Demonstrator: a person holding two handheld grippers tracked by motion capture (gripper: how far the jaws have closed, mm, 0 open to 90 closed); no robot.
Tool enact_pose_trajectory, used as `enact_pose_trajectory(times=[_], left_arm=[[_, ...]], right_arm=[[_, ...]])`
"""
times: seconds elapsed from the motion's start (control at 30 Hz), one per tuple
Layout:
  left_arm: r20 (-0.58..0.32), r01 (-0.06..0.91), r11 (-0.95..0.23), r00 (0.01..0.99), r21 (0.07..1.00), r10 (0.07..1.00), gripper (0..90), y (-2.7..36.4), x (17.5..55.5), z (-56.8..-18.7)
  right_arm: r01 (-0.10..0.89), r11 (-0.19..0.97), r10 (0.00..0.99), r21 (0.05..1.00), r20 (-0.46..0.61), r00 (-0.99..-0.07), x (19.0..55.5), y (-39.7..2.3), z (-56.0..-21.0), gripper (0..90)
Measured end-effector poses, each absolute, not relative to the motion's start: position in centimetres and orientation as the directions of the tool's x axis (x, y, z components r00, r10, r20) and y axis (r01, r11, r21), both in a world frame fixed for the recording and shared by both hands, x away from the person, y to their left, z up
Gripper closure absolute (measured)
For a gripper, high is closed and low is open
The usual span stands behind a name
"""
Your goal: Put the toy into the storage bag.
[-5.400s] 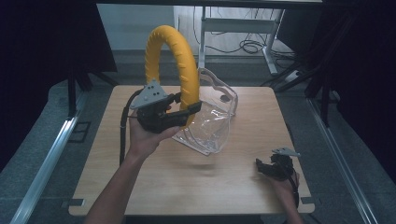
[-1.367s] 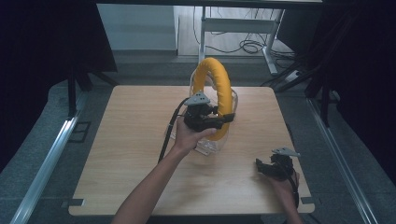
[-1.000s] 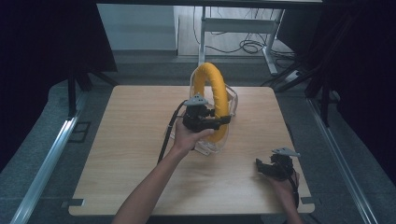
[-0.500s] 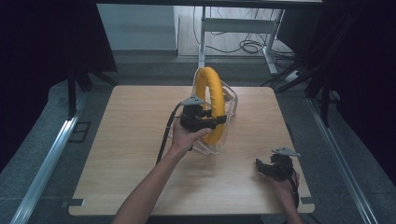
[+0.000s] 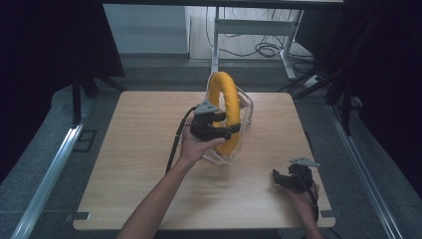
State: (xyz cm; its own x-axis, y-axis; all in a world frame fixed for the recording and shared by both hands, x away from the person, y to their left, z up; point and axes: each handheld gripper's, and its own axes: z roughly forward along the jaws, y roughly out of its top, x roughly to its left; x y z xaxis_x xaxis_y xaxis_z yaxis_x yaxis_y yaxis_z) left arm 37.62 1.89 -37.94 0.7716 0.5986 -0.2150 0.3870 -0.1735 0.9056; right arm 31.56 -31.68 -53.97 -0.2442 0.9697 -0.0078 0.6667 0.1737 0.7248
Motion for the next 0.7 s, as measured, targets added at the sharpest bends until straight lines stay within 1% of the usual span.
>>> enact_pose_trajectory(times=[0.1,0.2,0.37,0.53,0.7], left_arm=[[-0.192,0.368,-0.178,0.771,0.913,0.607,28.7,2.3,37.1,-37.7],[-0.150,0.341,-0.195,0.764,0.920,0.628,28.6,3.2,36.4,-37.4],[-0.113,0.326,-0.214,0.748,0.921,0.654,28.7,4.7,35.2,-37.2],[-0.051,0.314,-0.271,0.734,0.910,0.677,28.7,6.5,34.1,-37.8],[-0.033,0.322,-0.291,0.719,0.901,0.694,28.7,8.4,33.1,-39.0]], right_arm=[[0.667,0.174,0.970,0.725,-0.008,-0.244,31.6,-31.7,-54.0,16.7],[0.667,0.174,0.970,0.725,-0.008,-0.244,31.6,-31.7,-54.0,16.7],[0.667,0.174,0.970,0.724,-0.007,-0.244,31.5,-31.7,-54.0,16.7],[0.667,0.174,0.970,0.724,-0.008,-0.244,31.5,-31.7,-54.0,16.7],[0.668,0.175,0.970,0.723,-0.009,-0.244,31.5,-31.7,-53.9,16.7]])
